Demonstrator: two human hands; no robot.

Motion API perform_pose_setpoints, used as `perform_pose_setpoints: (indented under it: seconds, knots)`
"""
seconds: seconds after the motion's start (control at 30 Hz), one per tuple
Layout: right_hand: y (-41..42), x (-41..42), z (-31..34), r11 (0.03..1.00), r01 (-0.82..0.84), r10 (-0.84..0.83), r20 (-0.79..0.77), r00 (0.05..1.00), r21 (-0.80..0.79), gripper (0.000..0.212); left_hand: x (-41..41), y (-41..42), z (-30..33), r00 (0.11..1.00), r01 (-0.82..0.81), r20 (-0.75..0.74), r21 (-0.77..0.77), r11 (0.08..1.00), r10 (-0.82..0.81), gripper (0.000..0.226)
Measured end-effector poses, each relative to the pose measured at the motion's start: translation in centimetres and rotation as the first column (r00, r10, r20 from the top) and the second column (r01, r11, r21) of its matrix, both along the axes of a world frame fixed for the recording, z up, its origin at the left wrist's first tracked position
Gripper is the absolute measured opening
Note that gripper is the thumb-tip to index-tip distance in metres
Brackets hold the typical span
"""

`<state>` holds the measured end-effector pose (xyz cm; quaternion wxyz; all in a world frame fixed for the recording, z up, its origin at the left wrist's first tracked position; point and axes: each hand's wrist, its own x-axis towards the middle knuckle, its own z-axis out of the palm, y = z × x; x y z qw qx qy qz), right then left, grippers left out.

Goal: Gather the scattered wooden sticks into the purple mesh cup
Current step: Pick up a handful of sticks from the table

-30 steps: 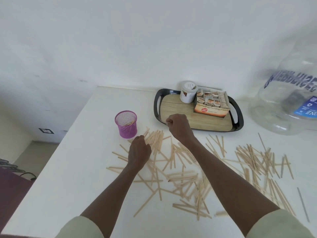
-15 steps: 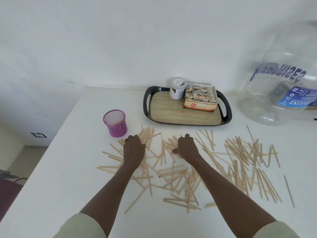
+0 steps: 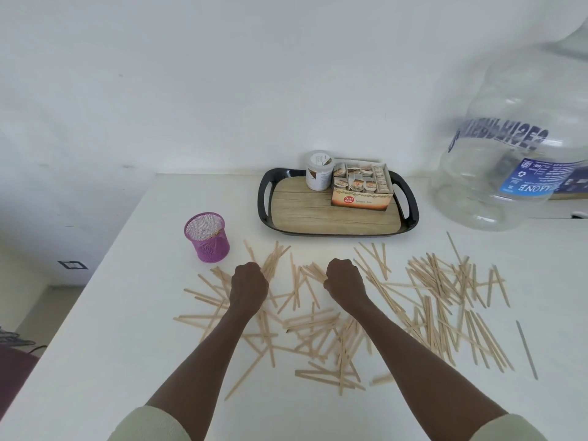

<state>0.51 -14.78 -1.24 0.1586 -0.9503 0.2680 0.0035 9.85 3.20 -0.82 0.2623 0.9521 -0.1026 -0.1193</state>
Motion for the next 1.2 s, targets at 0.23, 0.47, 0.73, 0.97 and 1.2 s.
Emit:
perform_pose_setpoints:
  seconds: [0.23, 0.47, 0.73, 0.97, 1.2]
  knots:
    - [-1.2, 0.1, 1.0, 0.961, 0.113, -0.137, 0.08, 0.987, 0.253, 0.016, -1.4, -1.9, 0.5, 0.984, -0.092, -0.168, -0.199, 0.976, 0.058, 0.014]
    - [-0.6, 0.3, 3.1, 0.458, 0.132, -0.458, 0.106, 0.883, 0.879, 0.008, -4.5, -5.8, 1.3, 0.877, -0.305, -0.479, -0.522, 0.796, 0.022, 0.013]
    - [-0.5, -1.0, 3.1, 0.682, 0.086, -0.386, 0.257, 0.886, 0.726, 0.014, -6.2, -7.6, 2.2, 0.857, -0.306, -0.51, -0.617, 0.725, -0.072, 0.031]
    - [-0.1, -2.3, 4.2, 0.882, 0.005, -0.188, 0.342, 0.921, 0.471, 0.021, -7.3, -9.3, 3.1, 0.833, -0.307, -0.533, -0.669, 0.677, -0.149, 0.029]
    - [-0.2, -3.6, 4.3, 0.918, -0.079, -0.127, 0.474, 0.871, 0.389, 0.019, -8.0, -10.6, 3.6, 0.811, -0.465, -0.585, -0.672, 0.576, -0.027, 0.03]
